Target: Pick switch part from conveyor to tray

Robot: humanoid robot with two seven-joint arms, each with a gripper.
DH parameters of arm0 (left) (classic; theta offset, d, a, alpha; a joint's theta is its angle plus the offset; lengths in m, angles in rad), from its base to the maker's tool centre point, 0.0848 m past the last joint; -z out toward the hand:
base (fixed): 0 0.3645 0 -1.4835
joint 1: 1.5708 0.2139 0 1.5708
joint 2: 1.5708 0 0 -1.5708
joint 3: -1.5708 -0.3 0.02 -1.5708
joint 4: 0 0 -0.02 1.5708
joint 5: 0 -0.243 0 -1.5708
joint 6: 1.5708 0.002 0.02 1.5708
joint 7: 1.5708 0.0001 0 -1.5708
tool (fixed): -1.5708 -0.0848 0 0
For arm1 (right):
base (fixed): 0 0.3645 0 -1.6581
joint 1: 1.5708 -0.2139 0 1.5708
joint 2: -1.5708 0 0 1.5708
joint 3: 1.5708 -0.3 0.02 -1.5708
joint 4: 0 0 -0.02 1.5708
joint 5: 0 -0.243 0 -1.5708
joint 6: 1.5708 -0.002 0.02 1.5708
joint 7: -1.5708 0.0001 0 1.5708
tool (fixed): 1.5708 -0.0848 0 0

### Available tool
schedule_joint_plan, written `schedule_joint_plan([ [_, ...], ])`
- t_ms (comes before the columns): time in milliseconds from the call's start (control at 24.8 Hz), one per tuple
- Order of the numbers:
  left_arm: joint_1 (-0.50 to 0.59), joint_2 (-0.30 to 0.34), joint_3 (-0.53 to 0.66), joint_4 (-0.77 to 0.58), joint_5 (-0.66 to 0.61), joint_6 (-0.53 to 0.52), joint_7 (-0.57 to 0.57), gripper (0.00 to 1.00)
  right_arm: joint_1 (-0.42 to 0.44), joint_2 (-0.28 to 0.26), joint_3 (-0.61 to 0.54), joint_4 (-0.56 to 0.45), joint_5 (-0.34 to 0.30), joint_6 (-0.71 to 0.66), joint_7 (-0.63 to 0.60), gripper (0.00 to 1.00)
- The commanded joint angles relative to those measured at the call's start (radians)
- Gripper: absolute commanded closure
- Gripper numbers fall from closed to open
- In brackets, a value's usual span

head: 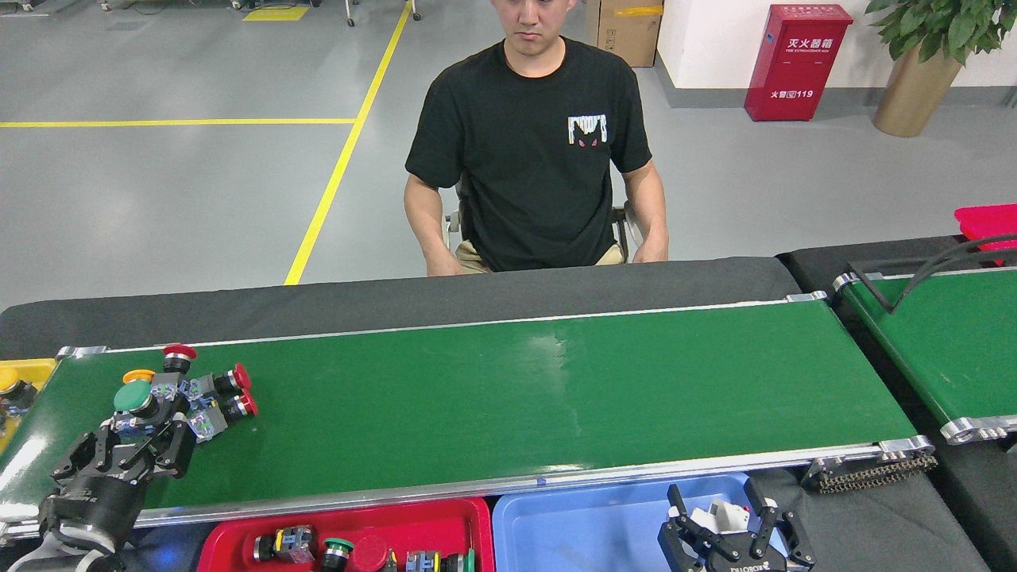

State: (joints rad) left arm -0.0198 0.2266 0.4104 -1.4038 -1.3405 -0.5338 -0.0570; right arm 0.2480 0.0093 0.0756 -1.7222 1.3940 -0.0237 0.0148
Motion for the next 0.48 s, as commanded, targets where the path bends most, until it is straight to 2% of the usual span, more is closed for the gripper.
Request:
schedule_joint_plan([
  [0,0.055,0.003,0.001,-0.104,0.021,-0.101,0.009,0.91,-0.003,-0.006,0.0,-0.011,-0.001,0.001,-0.003,0.02],
  [121,0.178,-0.023,0.001,-0.222,0.067,-0.241,0.008,0.9,-0.003,-0.006,0.0,-0.011,-0.001,0.001,-0.003,0.02],
  [283,0.313,-0.096,-0.01,-0.342,0.07,-0.252,0.005,0.84,-0.001,-0.006,0.001,-0.011,0.0,0.001,-0.003,0.02],
  [323,0.334,-0.112,-0.015,-0.359,0.07,-0.252,0.005,0.79,0.002,-0.006,0.001,-0.011,0.0,0.001,-0.003,0.02],
  [363,0.348,-0.124,-0.015,-0.371,0.072,-0.252,0.005,0.69,0.005,-0.006,0.001,-0.011,0.0,0.001,-0.003,0.02],
  [404,0.36,-0.139,-0.018,-0.371,0.072,-0.252,0.003,0.48,0.005,-0.006,0.001,-0.011,0.0,0.001,-0.003,0.02],
  [444,0.368,-0.161,-0.018,-0.371,0.07,-0.252,0.003,0.18,0.005,-0.006,0.001,-0.011,0.0,0.001,-0.003,0.02],
])
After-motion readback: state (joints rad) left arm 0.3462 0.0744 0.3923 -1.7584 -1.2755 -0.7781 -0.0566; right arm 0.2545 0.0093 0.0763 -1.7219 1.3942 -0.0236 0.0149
